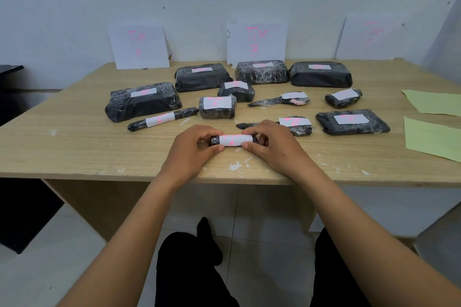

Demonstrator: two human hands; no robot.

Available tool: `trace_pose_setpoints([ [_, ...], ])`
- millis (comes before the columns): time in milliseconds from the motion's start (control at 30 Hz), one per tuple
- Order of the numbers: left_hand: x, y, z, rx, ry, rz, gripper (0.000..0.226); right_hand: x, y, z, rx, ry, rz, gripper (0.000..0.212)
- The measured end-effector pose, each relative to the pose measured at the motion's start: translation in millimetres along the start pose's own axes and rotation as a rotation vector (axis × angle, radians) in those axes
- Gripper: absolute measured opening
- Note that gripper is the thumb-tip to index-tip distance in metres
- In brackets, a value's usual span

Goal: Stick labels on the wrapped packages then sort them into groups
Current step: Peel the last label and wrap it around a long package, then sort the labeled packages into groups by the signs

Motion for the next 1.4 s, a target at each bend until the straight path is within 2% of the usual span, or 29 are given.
trace_pose_setpoints([
  [333,1.3,0.6,2.5,0.033,-0.005,-0.066,0.024,-1.2,-2.0,0.3,0.034,0.021,-0.023,0.022],
  [500,1.0,1.1,4.5,0.008,0.009,-0.081,0.029,-1.2,-2.1,1.4,0.032,0.031,-0.041,0.022],
  [767,-1.4,0.9,-1.3,0.058,0.012,-0.073,0.036,-3.3,-1.5,1.9,-0.005,0.028,-0.034,0.035],
  [933,0.4,-3.0,-7.7,0.122,0.030,-0.089,0.036,-4.1,-5.6,2.0,0.037,0.050,-0.046,0.032],
  [1100,21.0,-7.4,-28.0,0.195,0.053,-0.057,0.038,5.8,-24.1,1.9,0.106,0.068,-0.054,0.030],
  [1400,80.8,2.7,-72.3,0.242,0.164,0.035,0.041,28.2,-88.4,-19.9,0.020,0.100,-0.127,0.035],
])
Point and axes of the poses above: each hand's wrist, its own x-axis towards the middle knuckle, its own y-axis out of the palm, z = x × y, the point moved 2 cm from there along x, towards the middle knuckle
